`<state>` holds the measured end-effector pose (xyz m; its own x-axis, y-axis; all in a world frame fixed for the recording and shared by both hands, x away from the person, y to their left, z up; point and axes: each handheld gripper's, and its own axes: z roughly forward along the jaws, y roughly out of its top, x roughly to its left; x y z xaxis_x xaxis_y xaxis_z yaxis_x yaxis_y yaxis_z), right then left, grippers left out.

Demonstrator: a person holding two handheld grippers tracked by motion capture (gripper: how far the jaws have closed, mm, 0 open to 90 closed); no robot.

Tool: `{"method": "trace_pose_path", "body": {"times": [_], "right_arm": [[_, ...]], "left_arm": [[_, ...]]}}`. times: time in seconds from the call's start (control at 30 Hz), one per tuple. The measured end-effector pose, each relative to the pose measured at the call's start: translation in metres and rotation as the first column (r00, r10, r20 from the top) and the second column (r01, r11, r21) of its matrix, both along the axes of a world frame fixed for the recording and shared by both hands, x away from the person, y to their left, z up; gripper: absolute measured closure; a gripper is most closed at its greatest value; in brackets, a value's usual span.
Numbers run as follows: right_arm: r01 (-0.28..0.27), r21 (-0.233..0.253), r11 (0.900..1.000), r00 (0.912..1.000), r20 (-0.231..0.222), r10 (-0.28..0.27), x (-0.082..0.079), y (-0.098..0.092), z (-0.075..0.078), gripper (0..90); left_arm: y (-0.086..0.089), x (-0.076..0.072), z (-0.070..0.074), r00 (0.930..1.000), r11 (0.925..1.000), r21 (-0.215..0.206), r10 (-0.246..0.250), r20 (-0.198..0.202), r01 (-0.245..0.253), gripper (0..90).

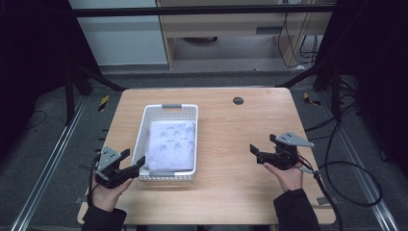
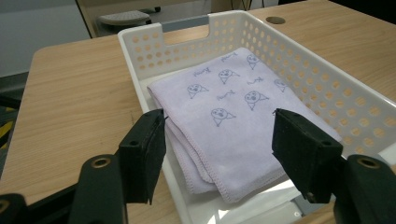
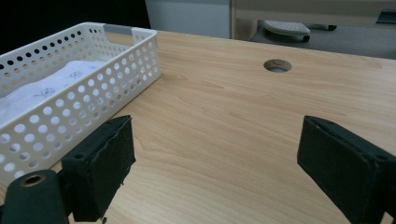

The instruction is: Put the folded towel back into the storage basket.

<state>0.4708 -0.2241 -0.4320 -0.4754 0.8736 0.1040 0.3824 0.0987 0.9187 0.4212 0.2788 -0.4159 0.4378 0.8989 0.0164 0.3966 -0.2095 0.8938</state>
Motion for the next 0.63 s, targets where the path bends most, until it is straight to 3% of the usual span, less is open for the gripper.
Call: {"method": "trace_pose_path", "body": {"times": [0.33,0.4,0.47,0.63], "right_arm": [[0.005,-0.02,1.0,0.9999,0.009,-0.005,-0.018,-0.028,-0.022,9.6],[0.007,-0.043,0.999,0.9999,0.01,-0.006,-0.02,-0.032,-0.028,9.5],[0.006,-0.07,0.998,1.0,-0.006,-0.006,-0.022,-0.037,-0.037,9.4],[0.012,-0.077,0.997,0.9997,-0.02,-0.014,-0.025,-0.043,-0.044,9.4]], "left_arm": [[0.015,-0.008,-0.007,0.9998,0.9999,-0.002,0.012,0.013,-0.012,33.1],[0.018,-0.009,-0.008,0.9998,0.9998,-0.009,0.017,0.011,-0.017,32.9],[0.021,-0.01,-0.01,0.9997,0.9997,-0.01,0.022,0.007,-0.022,32.6],[0.027,-0.011,-0.013,0.9992,0.9992,-0.014,0.039,0.011,-0.038,32.3]]}}
